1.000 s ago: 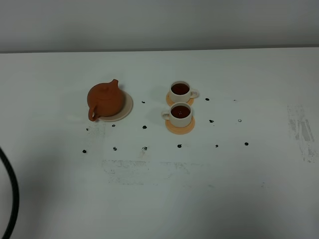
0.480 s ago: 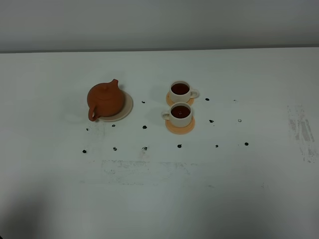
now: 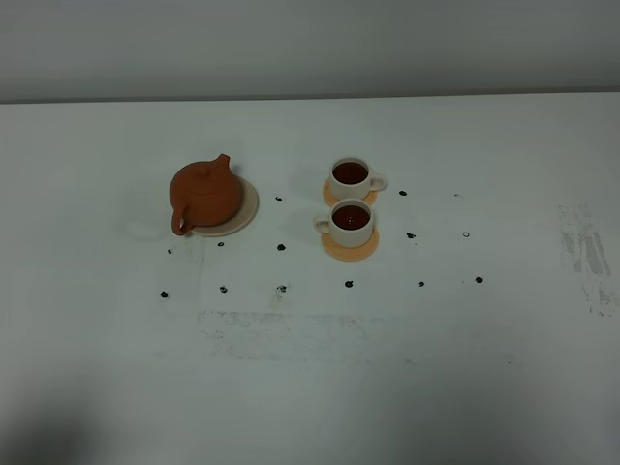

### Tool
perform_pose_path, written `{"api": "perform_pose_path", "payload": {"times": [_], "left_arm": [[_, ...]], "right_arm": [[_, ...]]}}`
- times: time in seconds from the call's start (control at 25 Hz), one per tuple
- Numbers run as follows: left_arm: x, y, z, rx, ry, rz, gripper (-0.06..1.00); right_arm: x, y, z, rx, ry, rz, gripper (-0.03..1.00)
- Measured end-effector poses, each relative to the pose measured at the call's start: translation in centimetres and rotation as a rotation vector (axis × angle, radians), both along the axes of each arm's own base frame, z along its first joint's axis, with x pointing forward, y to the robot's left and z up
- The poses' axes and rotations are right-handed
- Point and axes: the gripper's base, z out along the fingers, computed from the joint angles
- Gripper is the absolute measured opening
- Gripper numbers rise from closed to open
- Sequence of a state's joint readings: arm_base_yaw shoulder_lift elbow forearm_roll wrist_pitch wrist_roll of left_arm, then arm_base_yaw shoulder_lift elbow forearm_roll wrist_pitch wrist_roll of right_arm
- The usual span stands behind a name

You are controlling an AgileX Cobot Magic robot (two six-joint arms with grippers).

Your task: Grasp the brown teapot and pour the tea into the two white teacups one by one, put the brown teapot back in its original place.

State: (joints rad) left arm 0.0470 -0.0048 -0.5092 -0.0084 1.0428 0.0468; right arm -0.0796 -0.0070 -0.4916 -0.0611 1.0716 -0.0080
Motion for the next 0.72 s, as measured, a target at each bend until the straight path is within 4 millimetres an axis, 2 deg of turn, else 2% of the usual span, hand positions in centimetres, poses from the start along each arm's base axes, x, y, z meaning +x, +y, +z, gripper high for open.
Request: {"api": "perform_pose_path", "payload": {"times": [0.72], "left_arm": [[-0.02, -0.01, -0.01, 0.003, 0.0, -0.003, 0.44]], "right_arm": [[0.0, 0.0, 0.0, 0.0, 0.0, 0.0, 0.45]]}}
